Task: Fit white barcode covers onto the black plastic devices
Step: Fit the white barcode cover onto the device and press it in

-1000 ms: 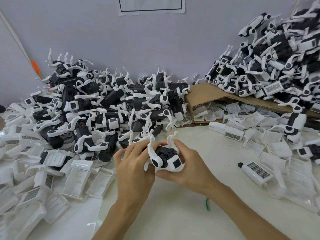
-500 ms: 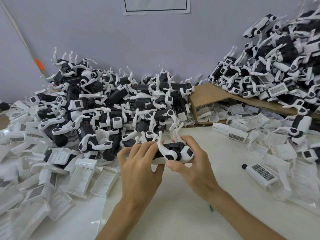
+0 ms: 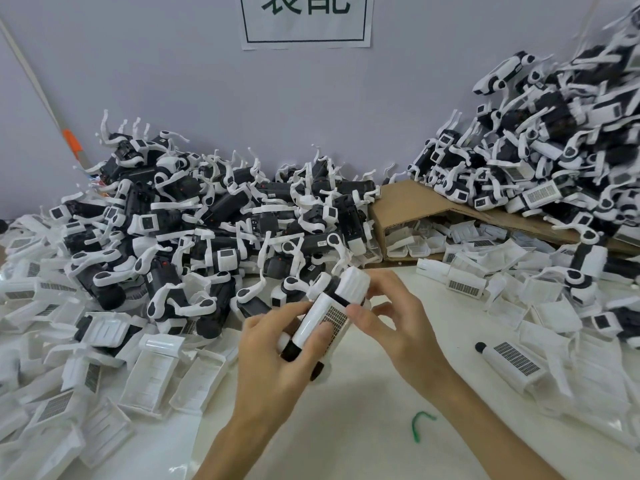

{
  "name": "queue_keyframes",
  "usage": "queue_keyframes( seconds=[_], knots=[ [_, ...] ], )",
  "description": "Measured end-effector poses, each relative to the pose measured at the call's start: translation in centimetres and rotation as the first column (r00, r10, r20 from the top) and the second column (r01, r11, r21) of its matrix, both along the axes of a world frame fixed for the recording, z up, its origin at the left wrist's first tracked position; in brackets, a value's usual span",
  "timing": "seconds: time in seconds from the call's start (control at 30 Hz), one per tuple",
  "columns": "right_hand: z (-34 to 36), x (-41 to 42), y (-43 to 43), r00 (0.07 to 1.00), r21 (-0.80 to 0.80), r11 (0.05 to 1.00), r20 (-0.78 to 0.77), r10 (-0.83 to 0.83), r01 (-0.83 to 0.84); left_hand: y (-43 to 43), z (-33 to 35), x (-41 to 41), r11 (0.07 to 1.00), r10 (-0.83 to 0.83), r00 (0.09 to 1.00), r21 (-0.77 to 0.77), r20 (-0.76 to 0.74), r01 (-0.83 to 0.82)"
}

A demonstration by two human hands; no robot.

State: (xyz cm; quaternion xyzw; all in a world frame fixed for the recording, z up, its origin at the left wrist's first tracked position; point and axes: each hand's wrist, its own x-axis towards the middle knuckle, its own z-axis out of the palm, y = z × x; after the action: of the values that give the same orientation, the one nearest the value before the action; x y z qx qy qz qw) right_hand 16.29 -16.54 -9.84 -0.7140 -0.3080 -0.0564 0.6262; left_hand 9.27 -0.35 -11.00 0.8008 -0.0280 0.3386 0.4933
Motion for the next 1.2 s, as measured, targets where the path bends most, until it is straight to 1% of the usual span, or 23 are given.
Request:
queue_keyframes(
  seconds=[0.03, 0.07, 0.1, 0.2, 0.27, 0.33, 0.4, 0.43, 0.5, 0.57, 0.7, 0.77, 0.8, 0.83, 0.87, 0.9, 0.97, 1.0, 1.03, 1.1, 1.13, 1.17, 1.2],
  knots=[
    [0.1, 0.0, 0.0, 0.999, 0.020, 1.000, -0.035, 0.023, -0.022, 0.1, 0.3, 0.0, 0.980, -0.147, 0.987, -0.142, -0.069, 0.136],
    [0.1, 0.0, 0.0, 0.996, 0.046, 0.997, -0.074, 0.058, -0.055, 0.3, 0.4, 0.1, 0.943, -0.259, 0.959, -0.247, -0.117, 0.224],
    [0.2, 0.0, -0.1, 0.989, 0.068, 0.994, -0.108, 0.096, -0.089, 0.6, 0.3, 0.3, 0.919, -0.314, 0.938, -0.294, -0.146, 0.262],
    [0.5, 0.3, -0.6, 0.970, 0.048, 0.982, -0.152, 0.189, -0.184, 1.0, 0.0, 0.6, 0.904, -0.339, 0.924, -0.333, -0.175, 0.268],
    [0.7, 0.5, -1.0, 0.976, -0.018, 0.981, -0.108, 0.190, -0.193, 1.2, -0.1, 0.6, 0.890, -0.364, 0.915, -0.355, -0.172, 0.287],
    [0.8, 0.6, -1.3, 0.985, -0.069, 0.984, -0.070, 0.160, -0.164, 1.4, -0.1, 0.6, 0.885, -0.386, 0.906, -0.347, -0.175, 0.310],
    [0.8, 0.9, -1.7, 0.981, -0.088, 0.980, -0.099, 0.169, -0.178, 1.4, -0.2, 0.6, 0.872, -0.424, 0.885, -0.352, -0.195, 0.340],
    [0.9, 1.1, -2.0, 0.968, -0.085, 0.971, -0.138, 0.210, -0.223, 1.3, -0.2, 0.6, 0.852, -0.453, 0.867, -0.387, -0.208, 0.352],
    [1.2, 1.3, -2.4, 0.915, -0.048, 0.937, -0.239, 0.325, -0.345, 1.2, 0.0, 0.6, 0.754, -0.536, 0.819, -0.554, -0.206, 0.353],
    [1.5, 1.2, -2.5, 0.875, -0.004, 0.917, -0.302, 0.378, -0.398, 1.3, 0.2, 0.6, 0.663, -0.586, 0.787, -0.671, -0.191, 0.331],
    [1.4, 1.1, -1.8, 0.887, -0.010, 0.935, -0.320, 0.332, -0.354, 1.9, 0.3, 0.5, 0.529, -0.674, 0.727, -0.772, -0.130, 0.353],
    [1.2, 1.0, -1.5, 0.899, -0.007, 0.950, -0.325, 0.293, -0.312, 1.8, -0.1, 0.5, 0.450, -0.688, 0.724, -0.813, -0.053, 0.369],
    [1.2, 0.9, -1.4, 0.883, 0.020, 0.952, -0.366, 0.292, -0.307, 2.0, -0.4, 0.5, 0.483, -0.648, 0.761, -0.793, -0.037, 0.373],
    [1.1, 0.9, -1.3, 0.845, 0.071, 0.944, -0.429, 0.321, -0.322, 2.2, -0.6, 0.7, 0.551, -0.575, 0.818, -0.752, -0.028, 0.361],
    [1.2, 0.8, -1.2, 0.787, 0.133, 0.924, -0.490, 0.376, -0.358, 2.3, -0.5, 0.8, 0.581, -0.506, 0.862, -0.732, 0.016, 0.355],
    [1.2, 0.7, -1.2, 0.712, 0.195, 0.889, -0.538, 0.451, -0.415, 2.6, -0.6, 0.9, 0.512, -0.521, 0.851, -0.773, 0.067, 0.375],
    [1.0, 0.5, -1.4, 0.562, 0.298, 0.814, -0.605, 0.565, -0.498, 2.7, -0.2, 0.8, 0.379, -0.593, 0.789, -0.810, 0.159, 0.447],
    [0.9, 0.3, -1.2, 0.498, 0.344, 0.786, -0.626, 0.600, -0.513, 2.7, 0.2, 0.9, 0.339, -0.599, 0.777, -0.817, 0.194, 0.466],
    [0.8, 0.2, -0.9, 0.462, 0.386, 0.778, -0.642, 0.612, -0.495, 2.7, 0.5, 1.4, 0.360, -0.586, 0.793, -0.822, 0.169, 0.442],
    [0.9, 0.3, -0.3, 0.420, 0.435, 0.793, -0.681, 0.600, -0.427, 3.2, 0.5, 2.5, 0.473, -0.503, 0.863, -0.819, 0.050, 0.324],
    [1.3, 0.0, -0.2, 0.429, 0.447, 0.802, -0.682, 0.592, -0.396, 3.7, 0.4, 2.6, 0.549, -0.443, 0.896, -0.793, -0.008, 0.265],
    [1.5, -0.3, -0.3, 0.454, 0.446, 0.820, -0.684, 0.571, -0.359, 4.2, 0.2, 2.7, 0.614, -0.430, 0.901, -0.751, -0.061, 0.242],
    [1.3, -0.5, -0.8, 0.456, 0.448, 0.838, -0.704, 0.545, -0.311, 4.7, 0.4, 2.8, 0.620, -0.411, 0.909, -0.754, -0.074, 0.219]
  ],
)
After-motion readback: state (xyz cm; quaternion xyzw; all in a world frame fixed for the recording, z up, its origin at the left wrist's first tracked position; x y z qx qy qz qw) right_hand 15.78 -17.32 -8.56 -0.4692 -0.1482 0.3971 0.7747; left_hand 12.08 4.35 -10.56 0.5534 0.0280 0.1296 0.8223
